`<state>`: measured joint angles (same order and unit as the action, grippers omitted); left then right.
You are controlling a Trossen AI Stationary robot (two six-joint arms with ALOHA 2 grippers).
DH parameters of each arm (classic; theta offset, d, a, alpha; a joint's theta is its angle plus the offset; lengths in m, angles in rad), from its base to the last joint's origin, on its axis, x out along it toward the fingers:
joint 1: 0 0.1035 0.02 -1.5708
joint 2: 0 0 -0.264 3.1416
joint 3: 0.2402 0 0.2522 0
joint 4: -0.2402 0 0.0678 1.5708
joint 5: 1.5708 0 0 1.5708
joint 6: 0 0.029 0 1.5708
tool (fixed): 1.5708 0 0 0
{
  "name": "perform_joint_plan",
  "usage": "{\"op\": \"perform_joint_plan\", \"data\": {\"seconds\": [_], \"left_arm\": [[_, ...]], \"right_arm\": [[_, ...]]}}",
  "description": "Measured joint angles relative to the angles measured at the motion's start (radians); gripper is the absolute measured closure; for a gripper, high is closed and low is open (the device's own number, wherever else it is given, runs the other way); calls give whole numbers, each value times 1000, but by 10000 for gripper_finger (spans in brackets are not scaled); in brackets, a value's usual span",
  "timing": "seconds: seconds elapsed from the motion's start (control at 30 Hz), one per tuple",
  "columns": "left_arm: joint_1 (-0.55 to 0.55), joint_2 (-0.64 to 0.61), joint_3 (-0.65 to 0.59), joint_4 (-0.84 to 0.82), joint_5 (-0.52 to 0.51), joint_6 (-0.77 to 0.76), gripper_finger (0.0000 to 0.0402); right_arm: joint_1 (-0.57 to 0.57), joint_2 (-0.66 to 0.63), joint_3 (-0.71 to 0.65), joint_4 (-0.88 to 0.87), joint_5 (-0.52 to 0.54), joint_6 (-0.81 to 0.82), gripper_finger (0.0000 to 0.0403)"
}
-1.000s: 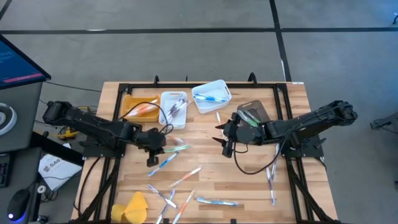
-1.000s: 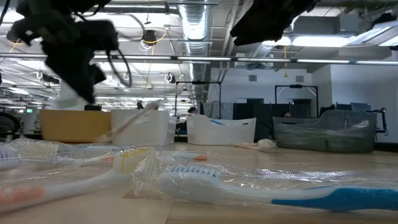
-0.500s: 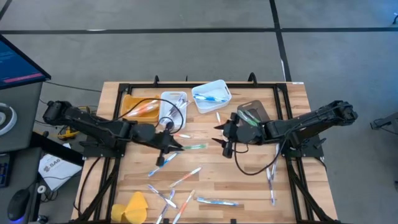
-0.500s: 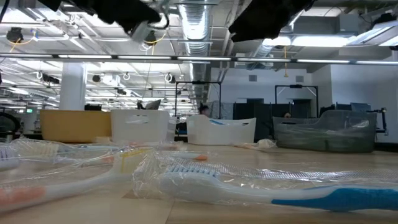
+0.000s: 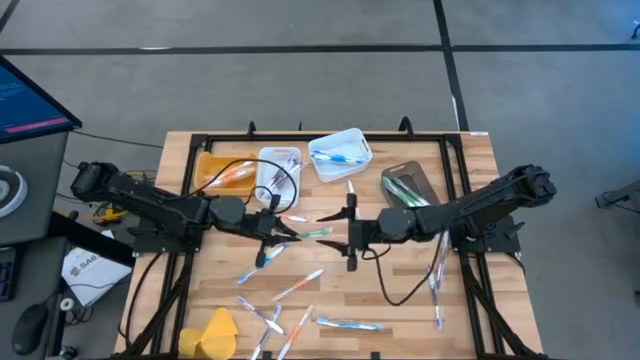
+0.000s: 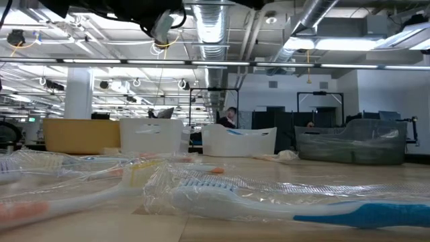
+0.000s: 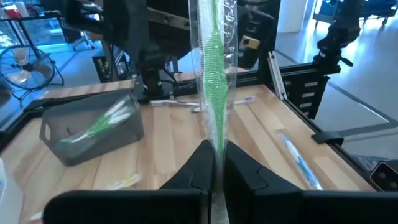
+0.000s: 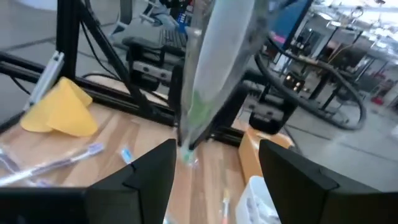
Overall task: Pick & Place Toothbrushes
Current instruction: Put the green toothbrush into the black bin
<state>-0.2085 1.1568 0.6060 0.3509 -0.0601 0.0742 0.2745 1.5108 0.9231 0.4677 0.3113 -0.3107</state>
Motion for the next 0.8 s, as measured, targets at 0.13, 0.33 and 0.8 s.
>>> {"op": "perform_joint_plan", "data": {"seconds": [0.13,0.33,0.8], "left_arm": [[0,31,0,27,3,0,393],[0,72,0,39,4,20,393],[0,76,0,46,-2,19,393]], "right_arm": [[0,60,42,18,2,-12,178],[6,132,116,18,2,-14,178],[28,123,131,-38,3,-41,234]]}}
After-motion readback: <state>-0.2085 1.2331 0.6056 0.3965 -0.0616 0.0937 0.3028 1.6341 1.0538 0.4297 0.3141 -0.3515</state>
